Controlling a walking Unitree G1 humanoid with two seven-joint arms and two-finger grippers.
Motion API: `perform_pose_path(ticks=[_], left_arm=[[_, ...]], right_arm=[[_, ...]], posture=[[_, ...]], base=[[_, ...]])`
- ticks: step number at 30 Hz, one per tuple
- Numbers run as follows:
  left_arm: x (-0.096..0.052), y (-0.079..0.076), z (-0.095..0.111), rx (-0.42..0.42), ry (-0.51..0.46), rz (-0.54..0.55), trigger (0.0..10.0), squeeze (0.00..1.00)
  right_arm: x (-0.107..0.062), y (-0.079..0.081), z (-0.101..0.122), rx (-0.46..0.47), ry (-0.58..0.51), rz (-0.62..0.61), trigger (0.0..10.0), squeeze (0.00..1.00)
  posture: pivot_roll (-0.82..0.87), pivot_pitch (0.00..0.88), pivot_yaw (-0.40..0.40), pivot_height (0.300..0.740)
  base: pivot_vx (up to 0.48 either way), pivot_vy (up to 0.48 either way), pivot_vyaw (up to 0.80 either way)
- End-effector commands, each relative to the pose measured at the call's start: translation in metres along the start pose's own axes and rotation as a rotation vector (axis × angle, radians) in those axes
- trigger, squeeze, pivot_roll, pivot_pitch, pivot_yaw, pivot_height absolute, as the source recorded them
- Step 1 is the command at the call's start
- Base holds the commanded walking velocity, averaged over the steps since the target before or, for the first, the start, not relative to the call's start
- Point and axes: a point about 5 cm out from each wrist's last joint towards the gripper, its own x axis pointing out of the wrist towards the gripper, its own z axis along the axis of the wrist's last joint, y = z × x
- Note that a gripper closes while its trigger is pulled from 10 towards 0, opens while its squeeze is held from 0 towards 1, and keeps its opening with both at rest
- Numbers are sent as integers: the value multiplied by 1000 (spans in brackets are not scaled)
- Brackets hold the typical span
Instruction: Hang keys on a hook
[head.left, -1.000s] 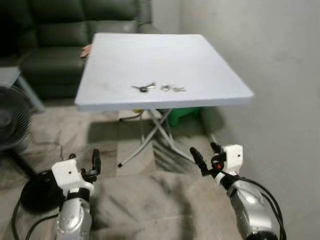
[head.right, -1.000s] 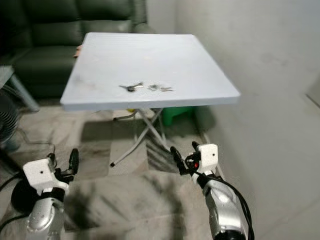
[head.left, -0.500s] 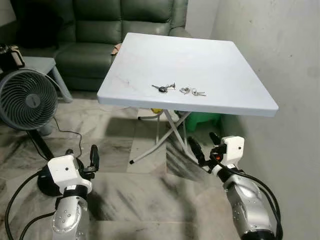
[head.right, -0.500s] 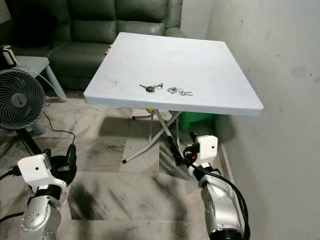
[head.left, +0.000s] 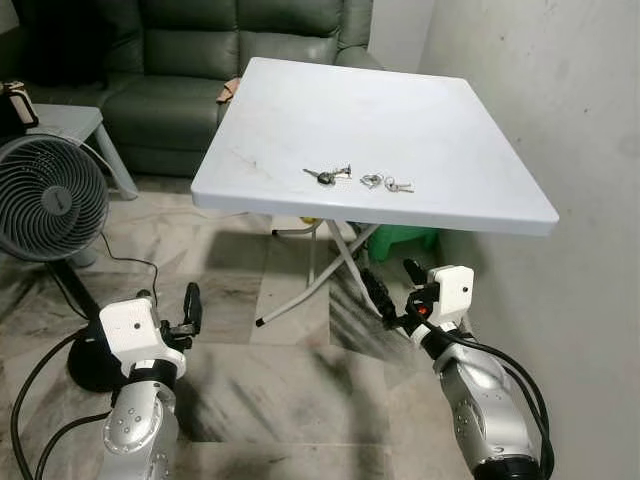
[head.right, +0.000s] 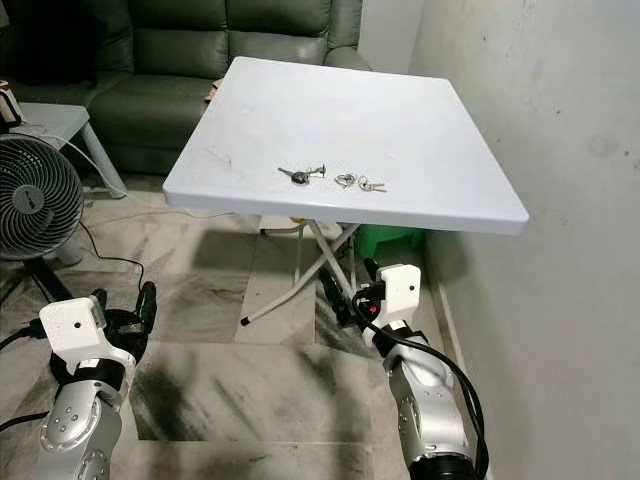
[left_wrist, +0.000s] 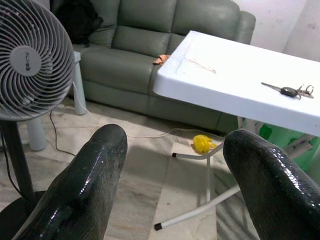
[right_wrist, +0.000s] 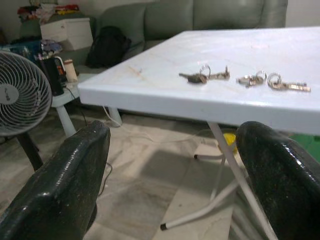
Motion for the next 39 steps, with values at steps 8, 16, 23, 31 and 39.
perform_pose_path(ticks=[8, 16, 23, 31, 39], left_arm=[[5, -6, 8, 19, -19, -32, 10000, 0], [7, -7, 11, 38, -19, -49, 10000, 0], [9, -7, 12, 38, -18, -50, 10000, 0], [11, -9, 12, 21, -14, -45, 10000, 0], [11, -11, 10, 2, -8, -37, 10000, 0]], right_arm=[[5, 0, 12, -13, -34, 4, 10000, 0], [6, -1, 14, -16, -42, -1, 10000, 0], [6, 0, 15, -15, -43, 0, 10000, 0], [8, 2, 16, -34, -38, 26, 10000, 0], [8, 0, 18, -77, -35, 32, 10000, 0]], posture=[[5, 0, -64, 740], [-1, 0, -56, 740], [-2, 0, -55, 740], [1, 0, -60, 740], [3, 0, -65, 740]], base=[[322, 0, 0], [324, 0, 0], [323, 0, 0], [322, 0, 0], [314, 0, 0]])
